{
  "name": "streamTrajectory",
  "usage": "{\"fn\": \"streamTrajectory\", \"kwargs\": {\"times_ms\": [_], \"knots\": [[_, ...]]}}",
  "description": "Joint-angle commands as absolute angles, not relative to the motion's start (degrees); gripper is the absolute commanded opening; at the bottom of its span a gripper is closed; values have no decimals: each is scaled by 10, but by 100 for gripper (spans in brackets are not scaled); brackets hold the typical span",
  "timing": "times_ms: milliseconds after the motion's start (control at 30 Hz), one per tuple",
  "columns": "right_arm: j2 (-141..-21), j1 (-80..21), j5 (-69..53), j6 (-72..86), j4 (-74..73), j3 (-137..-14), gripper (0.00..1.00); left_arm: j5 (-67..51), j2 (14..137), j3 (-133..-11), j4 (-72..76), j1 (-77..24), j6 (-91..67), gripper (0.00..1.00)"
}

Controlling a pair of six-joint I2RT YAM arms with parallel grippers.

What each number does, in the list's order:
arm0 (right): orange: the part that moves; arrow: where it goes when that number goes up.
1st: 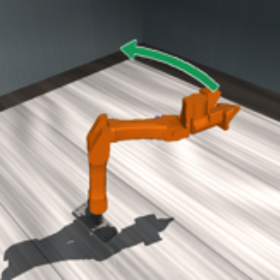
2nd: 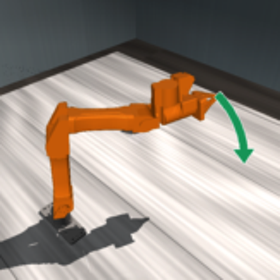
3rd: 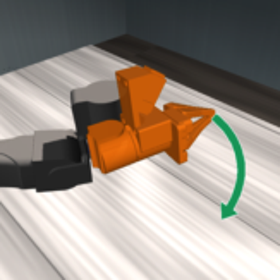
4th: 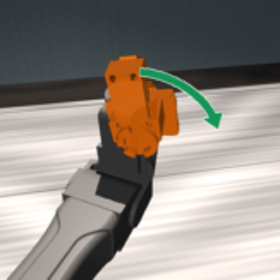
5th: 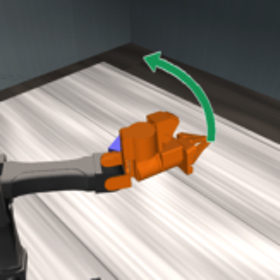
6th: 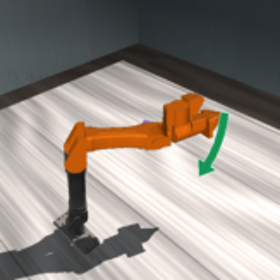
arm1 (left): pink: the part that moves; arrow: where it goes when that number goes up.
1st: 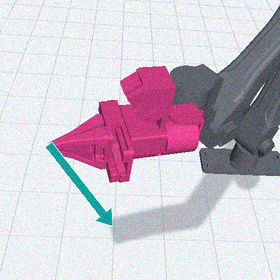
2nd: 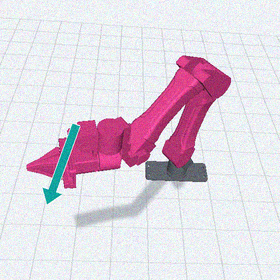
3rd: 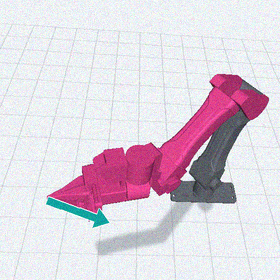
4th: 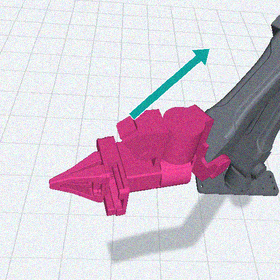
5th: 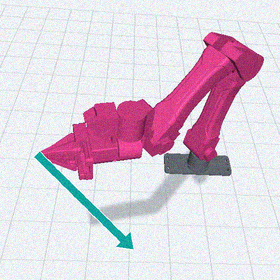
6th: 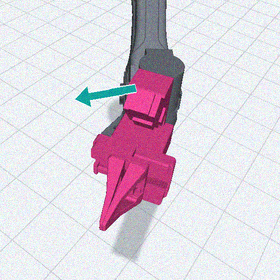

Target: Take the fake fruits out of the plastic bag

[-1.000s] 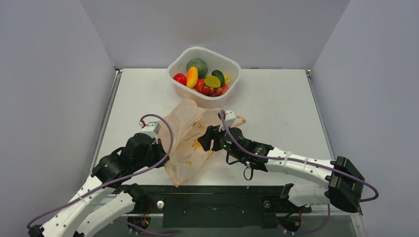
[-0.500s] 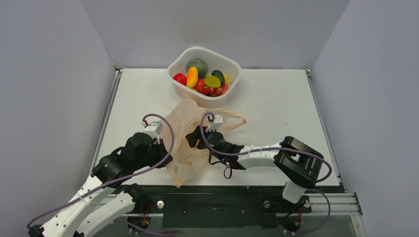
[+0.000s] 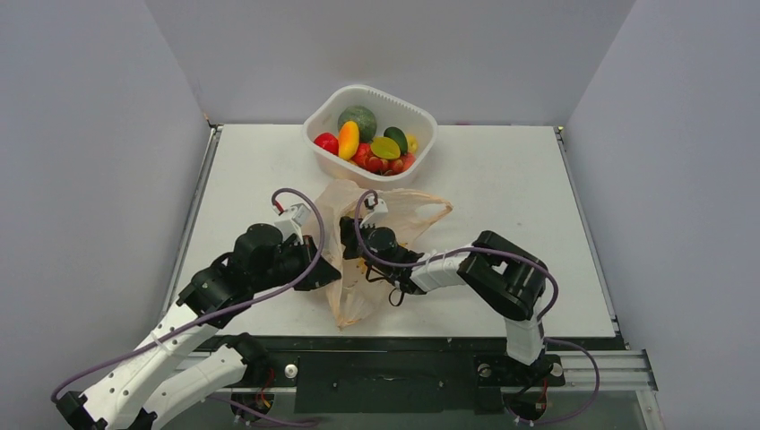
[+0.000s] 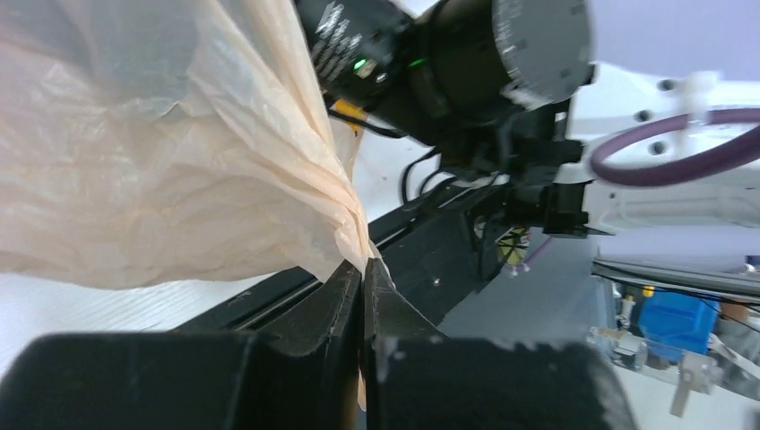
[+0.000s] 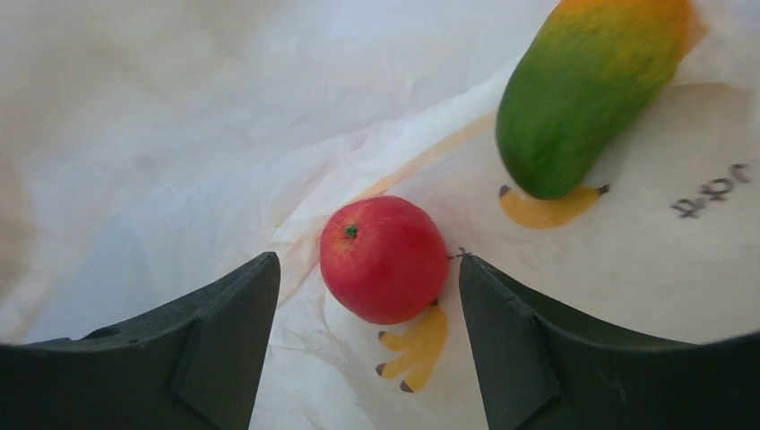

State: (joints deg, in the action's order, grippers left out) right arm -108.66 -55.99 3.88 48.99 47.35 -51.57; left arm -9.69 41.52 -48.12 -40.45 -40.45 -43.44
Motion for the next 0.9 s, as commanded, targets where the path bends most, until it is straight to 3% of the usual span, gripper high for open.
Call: {"fn": "streamTrajectory", "kwargs": {"times_ms": [0,200,367,500,867], "knots": [[-1117,-575,-39,505,568,-527,72,-135,446,-518,-325,-405,-467,0],[-1129,-581,-57,483,546,-519,84,-162,501,-529,-255,-410,-508,0],[-1151,-581,-90,473,582,-504,85,-167,540,-541,-228,-423,-526,0],[-1157,-583,-102,470,602,-506,98,-168,552,-536,-201,-437,-541,0],[-1202,-598,-36,470,570,-547,100,-148,582,-548,-193,-475,-549,0]]}}
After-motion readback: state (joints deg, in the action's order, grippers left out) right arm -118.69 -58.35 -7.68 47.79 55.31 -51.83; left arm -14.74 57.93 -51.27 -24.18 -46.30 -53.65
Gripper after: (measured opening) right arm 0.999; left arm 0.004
